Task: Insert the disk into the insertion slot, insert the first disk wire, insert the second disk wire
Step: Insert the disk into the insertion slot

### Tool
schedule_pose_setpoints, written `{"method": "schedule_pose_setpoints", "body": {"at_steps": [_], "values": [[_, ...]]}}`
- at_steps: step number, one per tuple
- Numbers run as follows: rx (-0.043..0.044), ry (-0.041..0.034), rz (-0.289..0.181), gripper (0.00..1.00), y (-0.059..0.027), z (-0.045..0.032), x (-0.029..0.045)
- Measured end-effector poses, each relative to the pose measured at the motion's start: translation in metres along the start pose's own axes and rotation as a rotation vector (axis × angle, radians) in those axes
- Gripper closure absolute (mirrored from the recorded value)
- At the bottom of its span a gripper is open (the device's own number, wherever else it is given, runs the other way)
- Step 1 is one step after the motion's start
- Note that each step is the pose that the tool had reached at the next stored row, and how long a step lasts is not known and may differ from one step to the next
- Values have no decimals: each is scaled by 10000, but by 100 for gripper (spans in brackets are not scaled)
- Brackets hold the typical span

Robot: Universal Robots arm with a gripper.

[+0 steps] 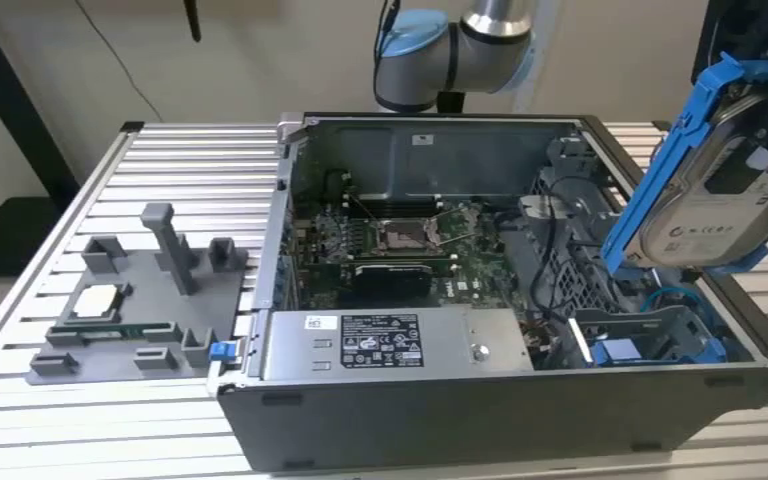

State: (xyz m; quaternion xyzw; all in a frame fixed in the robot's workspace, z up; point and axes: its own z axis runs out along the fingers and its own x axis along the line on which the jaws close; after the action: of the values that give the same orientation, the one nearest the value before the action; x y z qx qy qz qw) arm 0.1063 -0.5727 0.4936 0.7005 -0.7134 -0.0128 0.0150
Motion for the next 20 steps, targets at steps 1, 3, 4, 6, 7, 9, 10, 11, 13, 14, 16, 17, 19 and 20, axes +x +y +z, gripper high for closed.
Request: {"method": "schedule_pose_setpoints", "body": {"at_steps": [1,3,4,6,7,9,10,11,13,14,16,17,19,20], "values": [[0,-1,0,100,0,3,0],[0,0,0,100,-1,10,0],[0,0,0,100,-2,13,0],[0,0,0,100,-3,19,0],[0,0,0,100,-3,22,0],[0,1,0,100,-4,28,0],[0,0,0,100,-5,32,0],[0,-1,0,100,-5,36,1],[0,0,0,100,-6,41,1],[0,-1,0,100,-7,44,1],[0,-1,0,100,-8,49,1],[0,0,0,100,-8,52,1],[0,-1,0,100,-10,62,3],[0,-1,0,100,-11,70,4]]}}
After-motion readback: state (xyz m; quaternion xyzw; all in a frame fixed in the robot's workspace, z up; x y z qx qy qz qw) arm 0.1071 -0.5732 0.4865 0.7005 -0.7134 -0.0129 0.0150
